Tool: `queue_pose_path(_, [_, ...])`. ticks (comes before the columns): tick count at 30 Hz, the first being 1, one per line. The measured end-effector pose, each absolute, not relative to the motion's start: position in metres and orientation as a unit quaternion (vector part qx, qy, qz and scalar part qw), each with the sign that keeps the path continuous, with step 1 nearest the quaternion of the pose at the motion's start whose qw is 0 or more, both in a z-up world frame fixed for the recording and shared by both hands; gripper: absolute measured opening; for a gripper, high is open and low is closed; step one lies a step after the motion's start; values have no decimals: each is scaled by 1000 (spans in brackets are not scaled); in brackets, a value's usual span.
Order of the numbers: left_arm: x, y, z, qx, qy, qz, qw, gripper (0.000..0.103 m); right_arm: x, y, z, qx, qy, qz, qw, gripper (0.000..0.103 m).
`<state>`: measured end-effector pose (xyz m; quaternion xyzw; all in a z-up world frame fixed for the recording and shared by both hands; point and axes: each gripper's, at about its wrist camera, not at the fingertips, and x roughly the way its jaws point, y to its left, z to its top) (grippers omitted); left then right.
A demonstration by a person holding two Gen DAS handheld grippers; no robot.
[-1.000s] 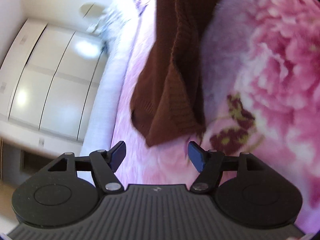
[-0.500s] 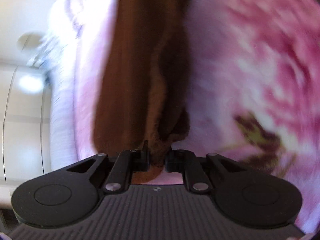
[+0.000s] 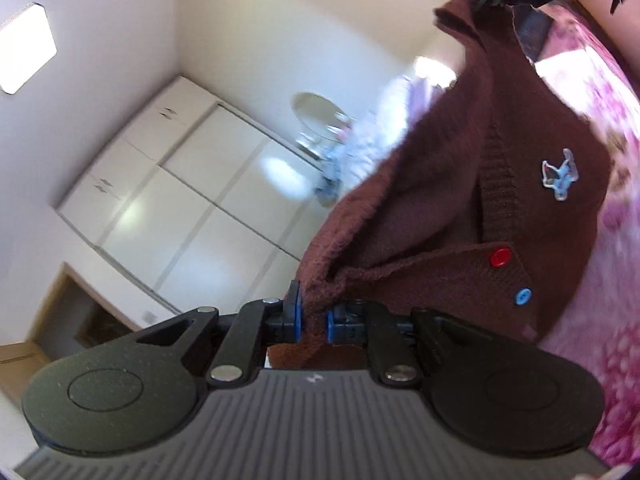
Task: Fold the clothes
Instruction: 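Lift the vest with both grippers and shake it open in the air, then lower the vest onto the bedspread and open both grippers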
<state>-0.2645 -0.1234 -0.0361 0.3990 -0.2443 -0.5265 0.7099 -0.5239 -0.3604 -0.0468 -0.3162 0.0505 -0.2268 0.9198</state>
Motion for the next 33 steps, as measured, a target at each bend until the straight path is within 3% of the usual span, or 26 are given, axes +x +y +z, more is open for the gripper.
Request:
queue_pose_path(8, [-275, -130, 56, 339, -245, -507, 754, 10, -539, -381, 46, -338, -53, -278, 898, 5])
queue_pose_path(14, [-224, -204, 14, 356, -172, -519, 758, 11, -470, -453, 47, -317, -27, -275, 907, 5])
queue_pose_path(18, [-161, -294, -80, 370, -79, -534, 756, 13, -387, -524, -13, -309, 60, -264, 912, 5])
queue_pose_path(21, [-106, -363, -165, 372, 30, -528, 763, 26, -324, -579, -79, -290, 131, -256, 913, 6])
queue_pose_path(22, [-93, -373, -188, 369, 59, -524, 765, 27, -302, -598, -105, -285, 171, -255, 908, 14])
queue_pose_path(23, [-82, -381, -210, 365, 85, -521, 767, 27, -288, -614, -128, -277, 206, -256, 903, 33])
queue_pose_path(24, [-71, -389, -231, 361, 112, -517, 768, 27, -275, -627, -151, -268, 239, -257, 897, 42])
queue_pose_path(25, [-63, -389, -244, 356, 131, -516, 768, 27, -271, -638, -170, -255, 266, -253, 895, 48])
queue_pose_path(28, [-46, -373, -270, 341, 174, -515, 767, 36, -275, -644, -212, -220, 311, -236, 894, 49])
queue_pose_path(33, [-63, -300, -276, 323, 217, -508, 768, 37, -317, -636, -237, -130, 354, -214, 901, 50])
